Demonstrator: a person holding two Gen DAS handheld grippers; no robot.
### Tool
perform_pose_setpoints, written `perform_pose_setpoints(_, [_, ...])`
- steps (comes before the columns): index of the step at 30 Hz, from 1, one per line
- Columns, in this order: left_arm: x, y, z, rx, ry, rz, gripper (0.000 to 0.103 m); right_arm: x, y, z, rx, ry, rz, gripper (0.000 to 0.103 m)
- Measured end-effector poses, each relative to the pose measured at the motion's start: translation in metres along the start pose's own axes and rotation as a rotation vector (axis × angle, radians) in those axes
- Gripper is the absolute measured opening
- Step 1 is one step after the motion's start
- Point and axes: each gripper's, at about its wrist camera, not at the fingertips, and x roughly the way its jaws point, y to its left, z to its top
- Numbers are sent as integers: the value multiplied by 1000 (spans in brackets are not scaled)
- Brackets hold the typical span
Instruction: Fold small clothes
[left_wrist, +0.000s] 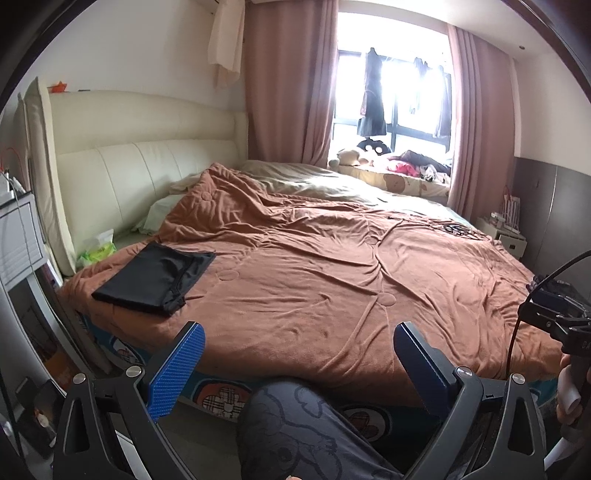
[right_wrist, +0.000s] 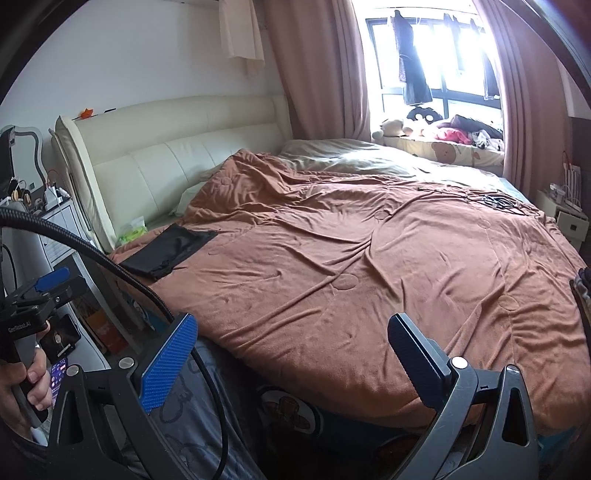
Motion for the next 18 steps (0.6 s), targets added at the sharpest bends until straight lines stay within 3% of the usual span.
perform_pose_setpoints(18, [-6, -6, -3, -15, -8, -31, 103, -12, -10, -9, 17, -23, -20, 103])
